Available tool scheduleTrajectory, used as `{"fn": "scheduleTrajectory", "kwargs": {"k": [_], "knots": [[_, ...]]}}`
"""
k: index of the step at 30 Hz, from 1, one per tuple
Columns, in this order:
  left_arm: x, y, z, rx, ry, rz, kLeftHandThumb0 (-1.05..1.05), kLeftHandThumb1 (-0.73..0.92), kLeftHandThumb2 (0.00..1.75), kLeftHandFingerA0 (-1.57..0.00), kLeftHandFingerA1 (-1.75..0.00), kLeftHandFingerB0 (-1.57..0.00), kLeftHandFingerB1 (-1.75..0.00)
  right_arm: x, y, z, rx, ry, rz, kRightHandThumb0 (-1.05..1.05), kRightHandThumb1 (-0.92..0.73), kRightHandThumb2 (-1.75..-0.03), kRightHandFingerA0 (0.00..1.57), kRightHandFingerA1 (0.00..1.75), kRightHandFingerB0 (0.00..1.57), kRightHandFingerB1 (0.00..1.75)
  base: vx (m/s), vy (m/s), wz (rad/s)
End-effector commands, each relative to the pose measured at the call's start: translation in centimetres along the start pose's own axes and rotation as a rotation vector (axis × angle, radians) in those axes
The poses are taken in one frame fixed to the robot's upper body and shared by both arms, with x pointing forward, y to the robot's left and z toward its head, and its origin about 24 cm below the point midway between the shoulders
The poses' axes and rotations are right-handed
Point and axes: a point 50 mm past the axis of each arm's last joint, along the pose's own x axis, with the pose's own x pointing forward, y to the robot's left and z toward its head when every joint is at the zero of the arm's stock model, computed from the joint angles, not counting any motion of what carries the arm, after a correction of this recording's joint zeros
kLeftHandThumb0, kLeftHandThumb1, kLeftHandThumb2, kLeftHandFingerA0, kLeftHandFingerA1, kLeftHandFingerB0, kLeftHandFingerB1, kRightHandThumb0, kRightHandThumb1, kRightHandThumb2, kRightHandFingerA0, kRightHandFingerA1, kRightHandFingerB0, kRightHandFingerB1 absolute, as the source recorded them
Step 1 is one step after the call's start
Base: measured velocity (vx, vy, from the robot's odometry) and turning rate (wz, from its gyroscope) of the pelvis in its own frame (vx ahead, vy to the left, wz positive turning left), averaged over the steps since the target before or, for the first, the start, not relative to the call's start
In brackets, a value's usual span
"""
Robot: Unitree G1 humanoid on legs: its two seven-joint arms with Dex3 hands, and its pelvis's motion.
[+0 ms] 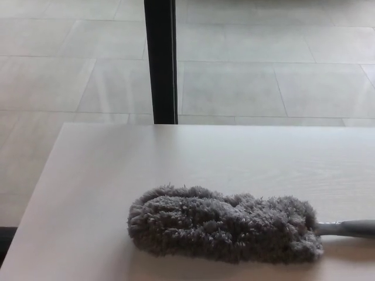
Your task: The robot uses its right hand to pick up the duster kept in the middle of the desk and use it to wipe the desk by swiping its surface twice
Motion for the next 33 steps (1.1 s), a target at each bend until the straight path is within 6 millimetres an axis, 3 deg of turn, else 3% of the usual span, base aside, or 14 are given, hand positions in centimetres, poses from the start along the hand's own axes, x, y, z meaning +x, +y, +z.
{"fn": "scheduleTrajectory", "kwargs": {"k": [1, 2, 4, 5, 12, 13, 15, 16, 22, 23, 24, 25, 31, 33], "knots": [[0.0, 1.0, 0.8, -0.037, -0.050, 0.044, -0.43, 0.47, 0.54, -1.03, -1.20, -0.72, -0.49, 1.4, 8.0, 12.3, -0.030, -0.446, 0.373, -0.87, -0.67, -0.61, 0.08, 0.36, 0.01, 0.28, 0.00, 0.000, 0.00], [0.0, 1.0, 0.6, -0.056, -0.034, 0.036, -0.42, 0.48, 0.55, -1.01, -1.28, -0.66, -0.48, 0.1, 11.4, 14.1, -0.078, -0.563, 0.458, -0.40, -0.27, -0.93, 0.00, 0.51, 0.00, 0.51, 0.00, 0.000, 0.00], [0.0, 0.8, 0.5, -0.051, -0.032, 0.035, -0.43, 0.48, 0.55, -0.98, -1.24, -0.67, -0.48, -0.8, 13.1, 15.1, -0.117, -0.602, 0.497, -0.83, -0.65, -0.61, 0.21, 0.42, 0.13, 0.26, 0.00, 0.000, 0.00], [0.1, 0.7, 0.5, -0.054, -0.029, 0.037, -0.43, 0.48, 0.55, -0.97, -1.20, -0.68, -0.47, -1.4, 14.4, 15.6, -0.128, -0.624, 0.534, -0.82, -0.50, -0.89, 0.17, 0.50, 0.07, 0.38, 0.00, 0.000, 0.00], [0.1, 1.0, 0.9, -0.030, -0.038, 0.042, -0.46, 0.46, 0.55, -1.02, -1.23, -0.70, -0.48, -4.9, 21.4, 14.3, -0.311, -0.667, 0.796, -0.82, -0.52, -0.89, 0.21, 0.50, 0.11, 0.39, 0.00, 0.000, 0.00], [0.1, 0.9, 0.9, -0.052, -0.039, 0.038, -0.43, 0.47, 0.54, -1.03, -1.21, -0.70, -0.49, -5.9, 22.9, 13.2, -0.351, -0.656, 0.868, -0.83, -0.65, -0.60, 0.21, 0.41, 0.18, 0.28, 0.00, 0.000, 0.00], [0.1, 1.0, 0.9, -0.057, -0.038, 0.033, -0.43, 0.47, 0.54, -1.01, -1.25, -0.69, -0.49, -6.4, 23.3, 12.8, -0.354, -0.637, 0.900, -0.82, -0.64, -0.60, 0.19, 0.41, 0.17, 0.29, 0.00, 0.000, 0.00], [0.1, 1.0, 0.9, -0.052, -0.041, 0.025, -0.44, 0.47, 0.54, -1.00, -1.27, -0.67, -0.48, -6.9, 24.0, 12.0, -0.411, -0.631, 0.937, -0.85, -0.53, -0.92, 0.14, 0.50, 0.07, 0.41, 0.00, 0.000, 0.00], [0.1, 1.1, 1.2, -0.026, -0.052, 0.024, -0.45, 0.46, 0.54, -1.02, -1.19, -0.72, -0.49, -9.2, 26.5, 8.3, -0.553, -0.572, 1.109, -0.84, -0.54, -0.91, 0.10, 0.51, 0.06, 0.41, 0.00, 0.000, 0.00], [0.2, 1.1, 1.3, -0.023, -0.055, 0.021, -0.46, 0.47, 0.54, -1.00, -1.20, -0.72, -0.48, -9.4, 26.8, 7.9, -0.578, -0.576, 1.124, -0.40, -0.31, -0.95, 0.01, 0.52, 0.00, 0.50, 0.00, 0.000, 0.00], [0.2, 1.1, 1.3, -0.022, -0.053, 0.020, -0.45, 0.47, 0.54, -0.99, -1.21, -0.71, -0.48, -9.6, 27.1, 7.6, -0.573, -0.568, 1.141, -0.80, -0.65, -0.61, 0.12, 0.50, 0.15, 0.31, 0.00, 0.000, 0.00], [0.2, 1.1, 1.4, -0.026, -0.056, 0.020, -0.44, 0.48, 0.55, -0.93, -1.15, -0.70, -0.48, -9.8, 27.6, 7.3, -0.557, -0.556, 1.158, -0.80, -0.51, -0.88, 0.13, 0.55, 0.11, 0.42, 0.00, 0.000, 0.00], [0.2, 0.9, 1.4, -0.043, -0.054, 0.016, -0.43, 0.48, 0.55, -0.90, -1.06, -0.70, -0.49, -9.6, 28.7, 6.5, -0.756, -0.630, 1.129, -0.85, -0.55, -0.95, 0.15, 0.55, 0.07, 0.43, 0.00, 0.000, 0.00], [0.2, 0.9, 1.5, -0.038, -0.059, 0.012, -0.46, 0.47, 0.55, -0.96, -1.11, -0.72, -0.48, -9.2, 29.0, 6.2, -0.848, -0.670, 1.115, -0.85, -0.71, -0.62, 0.17, 0.56, 0.13, 0.32, 0.00, 0.000, 0.00]]}}
